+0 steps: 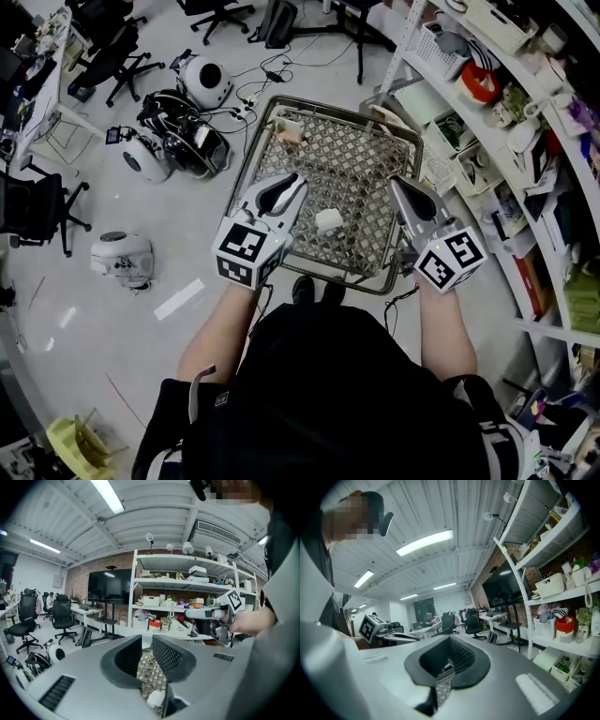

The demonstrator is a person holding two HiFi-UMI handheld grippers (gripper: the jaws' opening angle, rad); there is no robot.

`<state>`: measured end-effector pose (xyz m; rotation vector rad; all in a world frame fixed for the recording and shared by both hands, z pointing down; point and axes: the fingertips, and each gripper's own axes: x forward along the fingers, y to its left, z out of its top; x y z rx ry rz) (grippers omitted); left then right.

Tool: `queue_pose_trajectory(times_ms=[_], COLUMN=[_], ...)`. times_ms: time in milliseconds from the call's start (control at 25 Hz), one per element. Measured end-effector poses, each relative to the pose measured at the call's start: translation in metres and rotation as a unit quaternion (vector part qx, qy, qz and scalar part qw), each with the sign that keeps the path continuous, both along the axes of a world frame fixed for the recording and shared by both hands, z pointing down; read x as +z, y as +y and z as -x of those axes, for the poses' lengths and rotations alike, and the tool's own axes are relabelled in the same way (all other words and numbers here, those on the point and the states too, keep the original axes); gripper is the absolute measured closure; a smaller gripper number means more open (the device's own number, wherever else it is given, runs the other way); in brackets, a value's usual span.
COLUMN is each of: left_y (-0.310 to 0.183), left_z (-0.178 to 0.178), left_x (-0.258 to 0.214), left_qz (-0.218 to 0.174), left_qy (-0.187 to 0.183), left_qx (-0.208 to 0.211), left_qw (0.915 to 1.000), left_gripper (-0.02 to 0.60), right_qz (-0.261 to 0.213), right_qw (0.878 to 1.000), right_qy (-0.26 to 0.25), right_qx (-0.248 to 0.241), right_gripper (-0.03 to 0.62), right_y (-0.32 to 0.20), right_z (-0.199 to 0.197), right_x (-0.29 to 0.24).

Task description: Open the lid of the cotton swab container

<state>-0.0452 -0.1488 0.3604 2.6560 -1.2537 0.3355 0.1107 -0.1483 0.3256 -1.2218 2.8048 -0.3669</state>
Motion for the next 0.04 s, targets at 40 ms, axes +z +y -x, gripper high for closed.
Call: queue_pose_trajectory(times_ms=[40], left_y=[-0.0002], left_z=[-0.0002], left_x=[0.0004], left_qz=[0.001], left_qy=[0.000], left_qx=[0.000], left_qw=[1.0000], left_gripper=[0.511], right_qz=[0.000], right_qw=[1.000], right_qy=[0.000], right_qx=[-0.001], right_gripper=[0.586], right_y=[-0.0002], right_z=[0.0010], right_x=[0.0002])
